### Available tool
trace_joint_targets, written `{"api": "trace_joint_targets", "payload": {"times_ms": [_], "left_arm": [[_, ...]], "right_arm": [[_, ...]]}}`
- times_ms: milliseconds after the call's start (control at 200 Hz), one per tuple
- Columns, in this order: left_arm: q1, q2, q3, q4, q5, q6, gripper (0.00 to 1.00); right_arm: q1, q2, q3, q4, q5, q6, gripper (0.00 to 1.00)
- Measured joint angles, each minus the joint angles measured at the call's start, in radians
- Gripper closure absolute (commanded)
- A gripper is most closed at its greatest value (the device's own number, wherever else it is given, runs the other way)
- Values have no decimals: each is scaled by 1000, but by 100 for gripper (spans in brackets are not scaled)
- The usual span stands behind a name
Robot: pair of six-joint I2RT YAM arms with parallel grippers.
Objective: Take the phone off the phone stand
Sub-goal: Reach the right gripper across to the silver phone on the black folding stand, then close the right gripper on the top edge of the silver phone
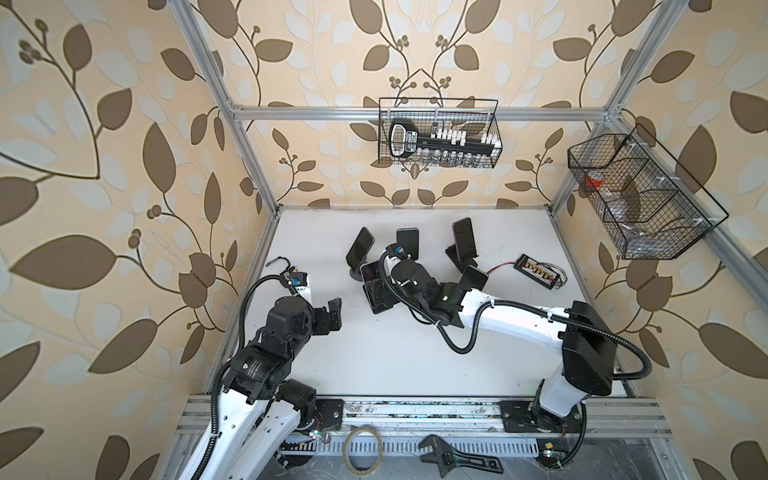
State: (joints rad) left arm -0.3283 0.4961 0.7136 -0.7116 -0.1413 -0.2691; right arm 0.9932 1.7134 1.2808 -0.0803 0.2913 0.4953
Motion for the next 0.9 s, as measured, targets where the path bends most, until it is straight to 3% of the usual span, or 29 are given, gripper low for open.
{"api": "trace_joint_targets", "payload": {"times_ms": [900], "left_arm": [[-58, -2, 1, -15, 164, 31, 1]], "right_arm": [[0, 231, 168, -54, 101, -29, 1]]}}
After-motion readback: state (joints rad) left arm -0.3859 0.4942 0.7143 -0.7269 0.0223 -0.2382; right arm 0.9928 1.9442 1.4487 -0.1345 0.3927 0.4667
